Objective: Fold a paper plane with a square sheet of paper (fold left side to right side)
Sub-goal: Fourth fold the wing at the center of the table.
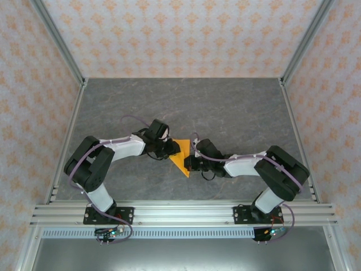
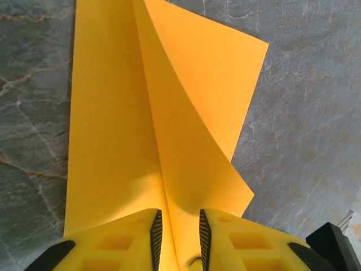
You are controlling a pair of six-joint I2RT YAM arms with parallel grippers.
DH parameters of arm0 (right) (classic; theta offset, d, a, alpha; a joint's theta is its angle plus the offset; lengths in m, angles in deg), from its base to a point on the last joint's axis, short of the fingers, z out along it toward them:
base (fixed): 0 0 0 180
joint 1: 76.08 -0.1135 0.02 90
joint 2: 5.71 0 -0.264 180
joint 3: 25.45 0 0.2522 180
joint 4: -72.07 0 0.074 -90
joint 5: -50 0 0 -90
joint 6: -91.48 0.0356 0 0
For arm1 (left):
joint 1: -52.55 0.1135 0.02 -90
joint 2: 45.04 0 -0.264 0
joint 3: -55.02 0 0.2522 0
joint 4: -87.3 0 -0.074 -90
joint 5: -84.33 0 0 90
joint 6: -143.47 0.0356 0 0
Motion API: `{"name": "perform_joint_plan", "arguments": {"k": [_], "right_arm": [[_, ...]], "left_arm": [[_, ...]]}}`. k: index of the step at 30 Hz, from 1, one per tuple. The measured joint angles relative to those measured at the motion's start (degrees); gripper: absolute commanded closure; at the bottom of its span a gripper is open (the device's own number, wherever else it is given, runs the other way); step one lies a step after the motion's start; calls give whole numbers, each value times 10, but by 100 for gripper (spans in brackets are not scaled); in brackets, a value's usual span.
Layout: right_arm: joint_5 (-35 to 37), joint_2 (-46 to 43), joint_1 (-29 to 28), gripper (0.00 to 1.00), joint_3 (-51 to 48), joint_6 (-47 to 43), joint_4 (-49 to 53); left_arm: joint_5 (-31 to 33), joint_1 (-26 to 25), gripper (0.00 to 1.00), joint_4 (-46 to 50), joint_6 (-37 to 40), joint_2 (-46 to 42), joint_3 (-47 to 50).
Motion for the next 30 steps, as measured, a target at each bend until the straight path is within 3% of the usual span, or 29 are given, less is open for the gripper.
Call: {"name": "perform_joint_plan", "arguments": {"k": [22,30], "right_arm": [[-33,22,14,96,-5,25,-38],[-33,25,14,90,-5,29,-39]], "left_arm": [[-5,0,68,-22,-7,22,-4],[-5,0,68,-22,-6,30,-9]]}}
